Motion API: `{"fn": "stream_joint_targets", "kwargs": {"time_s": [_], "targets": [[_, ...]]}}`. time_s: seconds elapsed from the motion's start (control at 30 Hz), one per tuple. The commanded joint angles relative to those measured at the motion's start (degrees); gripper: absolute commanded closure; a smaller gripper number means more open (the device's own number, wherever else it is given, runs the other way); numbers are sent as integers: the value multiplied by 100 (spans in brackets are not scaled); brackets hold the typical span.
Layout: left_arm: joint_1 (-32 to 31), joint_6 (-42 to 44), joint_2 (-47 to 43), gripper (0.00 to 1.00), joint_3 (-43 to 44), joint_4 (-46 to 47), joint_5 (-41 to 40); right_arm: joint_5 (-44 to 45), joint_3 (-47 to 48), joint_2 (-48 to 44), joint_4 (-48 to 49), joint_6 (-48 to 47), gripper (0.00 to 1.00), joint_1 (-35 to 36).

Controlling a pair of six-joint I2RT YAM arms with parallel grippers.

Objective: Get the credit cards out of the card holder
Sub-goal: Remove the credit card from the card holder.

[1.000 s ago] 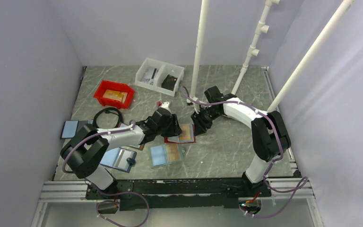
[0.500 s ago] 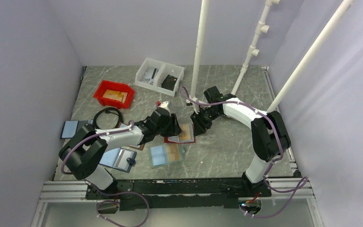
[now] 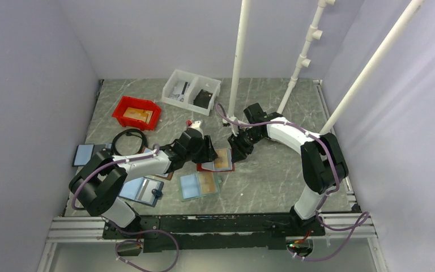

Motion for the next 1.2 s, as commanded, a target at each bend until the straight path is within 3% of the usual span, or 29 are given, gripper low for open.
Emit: {"fn": "stream_joint_targets", "kwargs": {"time_s": [0.0,1.17], "targets": [[40,74,-166,48,-17,195,114,15,218,9,147,34,59,40],[81,162,-312,48,-94,208,244,51,227,18,147,43,59,58]]}}
